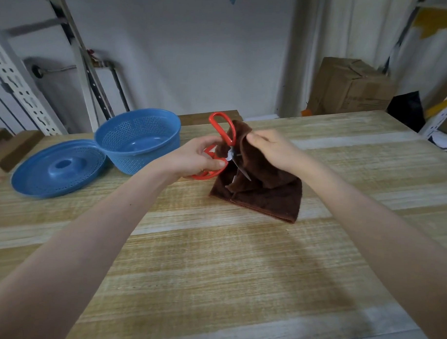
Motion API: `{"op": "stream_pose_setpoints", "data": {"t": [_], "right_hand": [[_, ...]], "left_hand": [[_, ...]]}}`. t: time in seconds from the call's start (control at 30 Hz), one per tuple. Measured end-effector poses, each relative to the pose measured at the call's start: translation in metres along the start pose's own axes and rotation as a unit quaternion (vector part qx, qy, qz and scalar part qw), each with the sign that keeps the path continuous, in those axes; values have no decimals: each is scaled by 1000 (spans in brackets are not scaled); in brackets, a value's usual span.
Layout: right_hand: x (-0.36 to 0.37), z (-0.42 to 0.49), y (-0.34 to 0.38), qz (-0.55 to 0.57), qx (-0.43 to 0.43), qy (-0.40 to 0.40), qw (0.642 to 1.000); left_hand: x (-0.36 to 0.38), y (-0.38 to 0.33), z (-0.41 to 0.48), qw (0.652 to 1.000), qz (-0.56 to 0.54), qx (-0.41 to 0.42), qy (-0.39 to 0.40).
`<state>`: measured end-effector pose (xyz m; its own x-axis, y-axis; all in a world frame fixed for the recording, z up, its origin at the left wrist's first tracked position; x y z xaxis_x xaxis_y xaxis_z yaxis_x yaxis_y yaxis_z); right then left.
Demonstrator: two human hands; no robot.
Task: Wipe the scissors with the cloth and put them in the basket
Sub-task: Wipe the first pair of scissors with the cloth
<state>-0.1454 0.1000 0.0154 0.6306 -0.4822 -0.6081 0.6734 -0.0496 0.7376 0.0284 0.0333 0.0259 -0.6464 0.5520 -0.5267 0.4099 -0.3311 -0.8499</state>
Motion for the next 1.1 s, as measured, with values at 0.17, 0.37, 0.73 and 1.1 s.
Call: {"op": "stream_pose_setpoints", "data": {"t": [0.17, 0.37, 0.73, 1.1], "right_hand": [[6, 4, 0, -162, -90, 17, 983], [-2, 7, -5, -35, -29, 42, 998], [-2, 5, -6, 15, 20, 41, 999], [-8, 4, -8, 7, 48, 68, 996]], "left_hand": [[1, -5, -3, 1000, -10, 9, -5], [4, -2, 0, 1000, -16, 16, -2], [5, 3, 4, 1000, -7, 7, -6], [9, -1, 0, 1000, 17, 3, 5]]}}
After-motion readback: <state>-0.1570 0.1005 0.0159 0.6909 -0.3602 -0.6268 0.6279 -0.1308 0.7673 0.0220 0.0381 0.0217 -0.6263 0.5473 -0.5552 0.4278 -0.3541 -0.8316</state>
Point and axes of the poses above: each hand's wrist, its own z-axis towards the middle knuckle, its own x-axis out of the palm, y = z × x, the point moved 3 cm from there along z, towards the middle knuckle, and after that the axes turned 15 degrees about -y, right-handed, at the moved point
